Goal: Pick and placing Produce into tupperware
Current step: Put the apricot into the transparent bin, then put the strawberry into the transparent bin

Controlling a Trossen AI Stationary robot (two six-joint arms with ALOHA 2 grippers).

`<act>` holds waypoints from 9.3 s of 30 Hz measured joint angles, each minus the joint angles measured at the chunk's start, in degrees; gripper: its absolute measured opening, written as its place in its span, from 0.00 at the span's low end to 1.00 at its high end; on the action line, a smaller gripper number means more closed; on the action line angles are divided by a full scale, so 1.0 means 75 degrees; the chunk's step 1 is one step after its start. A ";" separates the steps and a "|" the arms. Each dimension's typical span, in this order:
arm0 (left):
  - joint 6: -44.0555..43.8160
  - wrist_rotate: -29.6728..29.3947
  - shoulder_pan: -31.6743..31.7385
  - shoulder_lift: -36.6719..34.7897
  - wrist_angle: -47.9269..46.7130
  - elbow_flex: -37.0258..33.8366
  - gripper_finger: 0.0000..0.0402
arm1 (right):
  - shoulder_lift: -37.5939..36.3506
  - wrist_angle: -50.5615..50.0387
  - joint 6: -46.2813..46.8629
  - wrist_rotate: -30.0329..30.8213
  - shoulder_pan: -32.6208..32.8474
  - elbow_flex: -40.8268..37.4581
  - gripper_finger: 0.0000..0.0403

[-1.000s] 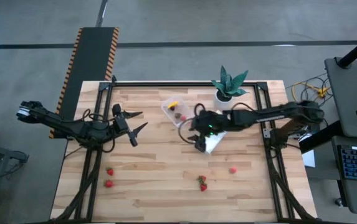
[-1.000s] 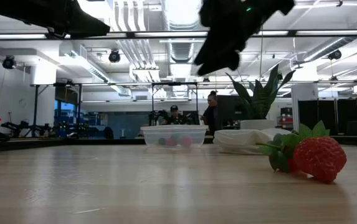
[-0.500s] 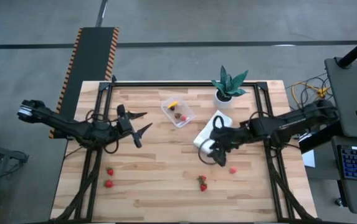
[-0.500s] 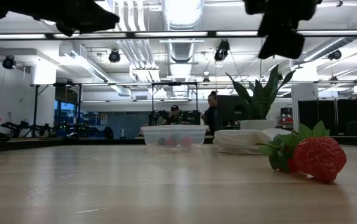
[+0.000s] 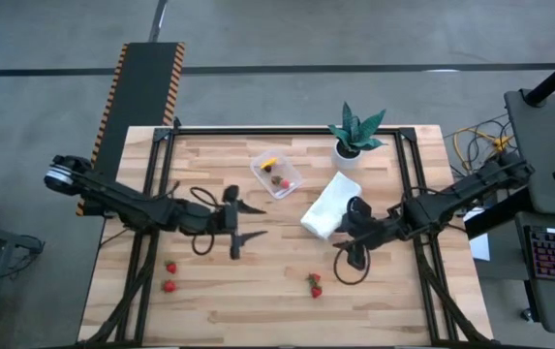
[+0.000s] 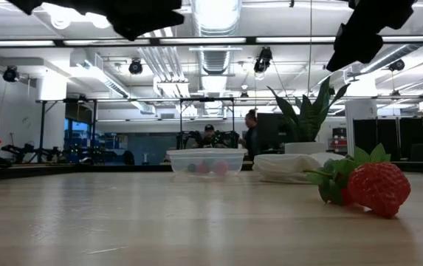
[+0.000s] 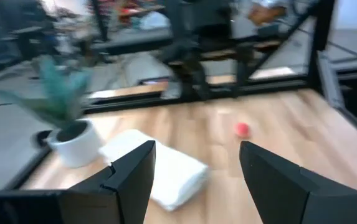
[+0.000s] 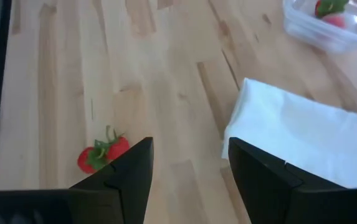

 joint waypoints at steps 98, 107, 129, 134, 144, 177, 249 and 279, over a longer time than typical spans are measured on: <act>0.0114 -0.0116 0.0107 0.1051 -0.1969 0.1531 0.55 | 0.3318 -0.1911 0.1191 -0.1739 0.1557 0.0068 0.32; 0.0114 -0.0116 0.0108 0.1051 -0.1965 0.1472 0.55 | 0.2607 -0.1893 0.1335 -0.1568 0.1557 0.0068 0.33; 0.0415 -0.0119 0.0108 0.1051 -0.1949 0.1418 0.55 | 0.0716 0.3293 -0.1897 0.0019 0.0593 -0.0610 0.33; 0.0551 -0.0119 0.0108 0.1051 -0.1949 0.1419 0.55 | 0.0735 0.5523 -0.2560 -0.2014 -0.0042 -0.1182 0.33; 0.0732 -0.0119 0.0122 0.1025 -0.1949 0.1420 0.55 | 0.1028 0.9700 -0.2055 -0.6612 -0.1550 -0.2212 0.33; 0.1067 -0.1506 0.0154 0.0211 -0.2931 0.0956 0.55 | 0.1522 0.7643 -0.1512 -0.4208 -0.2342 -0.1635 0.33; 0.1059 -0.1695 0.0143 -0.2484 -0.2119 -0.0926 0.55 | 0.8120 -0.2103 -0.4980 -0.2109 -0.5967 0.7797 0.52; 0.0021 -0.1687 0.0137 -0.2460 -0.2092 -0.0914 0.55 | 0.3786 0.0401 -0.3614 -0.2119 -0.4098 0.3684 0.45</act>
